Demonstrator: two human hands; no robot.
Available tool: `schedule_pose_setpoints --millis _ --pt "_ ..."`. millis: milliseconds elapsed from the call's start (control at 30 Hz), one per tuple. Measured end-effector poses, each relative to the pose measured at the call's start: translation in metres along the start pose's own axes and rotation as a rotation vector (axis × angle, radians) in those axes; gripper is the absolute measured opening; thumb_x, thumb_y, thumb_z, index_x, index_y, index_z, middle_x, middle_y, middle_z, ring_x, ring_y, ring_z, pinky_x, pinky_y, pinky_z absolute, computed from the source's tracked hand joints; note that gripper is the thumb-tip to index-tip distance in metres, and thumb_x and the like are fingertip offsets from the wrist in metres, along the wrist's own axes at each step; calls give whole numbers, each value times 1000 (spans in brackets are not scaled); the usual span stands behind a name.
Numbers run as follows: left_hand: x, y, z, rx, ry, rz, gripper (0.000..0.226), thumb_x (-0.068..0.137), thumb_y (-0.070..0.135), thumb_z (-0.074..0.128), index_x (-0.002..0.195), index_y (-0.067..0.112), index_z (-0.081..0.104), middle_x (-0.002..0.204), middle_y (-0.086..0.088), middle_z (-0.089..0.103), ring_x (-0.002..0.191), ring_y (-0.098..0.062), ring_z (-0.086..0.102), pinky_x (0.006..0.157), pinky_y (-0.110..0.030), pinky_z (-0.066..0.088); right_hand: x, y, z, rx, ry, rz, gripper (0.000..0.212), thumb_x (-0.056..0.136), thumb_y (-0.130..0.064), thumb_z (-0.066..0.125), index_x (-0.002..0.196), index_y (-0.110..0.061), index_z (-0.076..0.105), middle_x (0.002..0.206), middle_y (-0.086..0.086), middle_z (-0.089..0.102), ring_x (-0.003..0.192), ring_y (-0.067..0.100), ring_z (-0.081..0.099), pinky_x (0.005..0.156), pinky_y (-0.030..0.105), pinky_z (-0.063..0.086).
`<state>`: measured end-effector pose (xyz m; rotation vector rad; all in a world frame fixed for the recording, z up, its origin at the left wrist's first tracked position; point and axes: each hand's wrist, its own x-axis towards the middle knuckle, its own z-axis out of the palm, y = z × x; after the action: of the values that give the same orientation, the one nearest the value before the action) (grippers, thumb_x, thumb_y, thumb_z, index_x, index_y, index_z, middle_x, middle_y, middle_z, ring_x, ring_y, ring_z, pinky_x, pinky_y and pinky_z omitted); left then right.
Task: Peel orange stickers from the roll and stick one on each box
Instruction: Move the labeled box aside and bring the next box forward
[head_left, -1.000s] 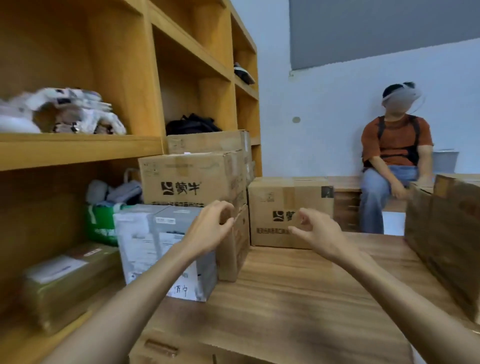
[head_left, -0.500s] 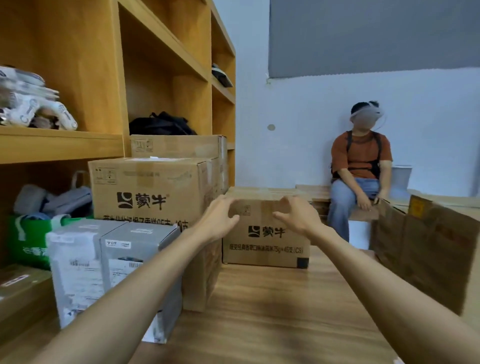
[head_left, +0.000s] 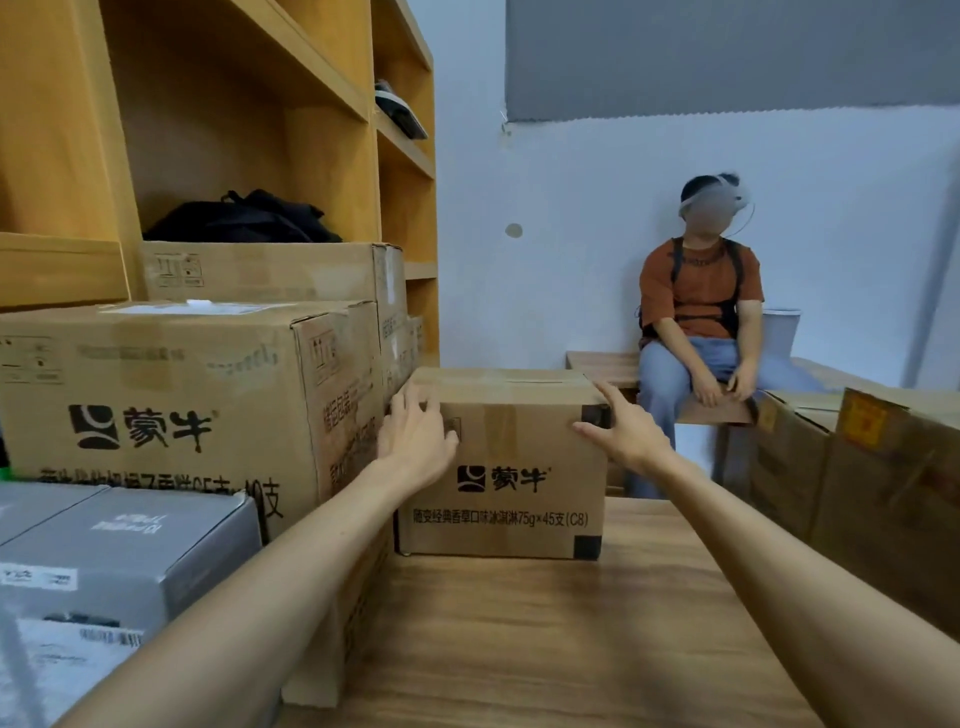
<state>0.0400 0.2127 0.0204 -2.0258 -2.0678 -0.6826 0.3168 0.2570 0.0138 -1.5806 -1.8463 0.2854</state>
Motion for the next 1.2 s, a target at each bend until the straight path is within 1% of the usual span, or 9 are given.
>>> schedule_pose_setpoints --millis 133,233,300,367,467,700,900,1067,1200 --pt "-5 2 10 -68 -15 -85 63 103 32 49 159 18 22 165 -26 -10 152 -42 4 118 -49 27 -12 -2 12 85 66 -2 66 92 -43 64 149 -28 35 143 6 55 129 32 51 104 51 45" --pt "-11 2 7 -138 -39 -115 62 105 35 48 159 26 20 163 -28 -17 153 -45 -4 121 -53 21 -19 0 8 107 161 -21 49 96 -34 62 140 -16 49 139 8 58 127 32 51 101 46 42" --pt "-16 2 6 -244 -82 -131 61 105 36 48 159 30 21 165 -26 -13 152 -47 2 121 -55 20 -27 2 0 107 196 -36 46 96 -35 62 135 -13 55 135 8 61 124 30 54 99 44 43" --pt "-24 3 4 -378 -81 -130 59 103 33 49 157 33 26 165 -20 1 148 -47 21 119 -56 29 -39 4 -8 86 214 -37 45 95 -38 63 132 -13 58 131 8 63 122 30 56 99 46 45" --pt "-41 11 -3 -573 -11 -122 56 101 24 53 154 32 35 156 -12 21 138 -38 40 113 -47 36 -60 8 -21 99 241 -28 45 94 -38 64 132 -14 60 129 8 65 120 29 58 100 46 47" --pt "-102 22 -23 -666 152 -31 73 95 33 70 157 24 33 132 -4 33 116 -14 39 106 -33 36 -128 24 -71 105 263 -54 45 92 -35 68 132 -14 63 128 8 66 117 26 61 95 40 51" --pt "-161 18 -39 -611 236 48 61 92 29 73 146 10 51 117 -3 36 106 -18 46 107 -37 44 -200 24 -89 90 312 -117 45 91 -37 68 131 -16 64 128 5 67 116 21 61 100 38 49" --pt "-203 21 -66 -579 294 82 58 91 28 75 142 9 56 115 -3 37 102 -12 43 100 -25 40 -248 10 -98 111 371 -133 44 92 -38 67 131 -18 64 125 8 68 114 24 62 102 44 48" --pt "-232 20 -78 -590 326 80 55 90 26 76 139 9 58 115 -4 39 104 -15 44 106 -34 43 -278 0 -105 116 371 -137 45 92 -38 67 132 -18 63 124 10 68 115 26 62 103 46 48"
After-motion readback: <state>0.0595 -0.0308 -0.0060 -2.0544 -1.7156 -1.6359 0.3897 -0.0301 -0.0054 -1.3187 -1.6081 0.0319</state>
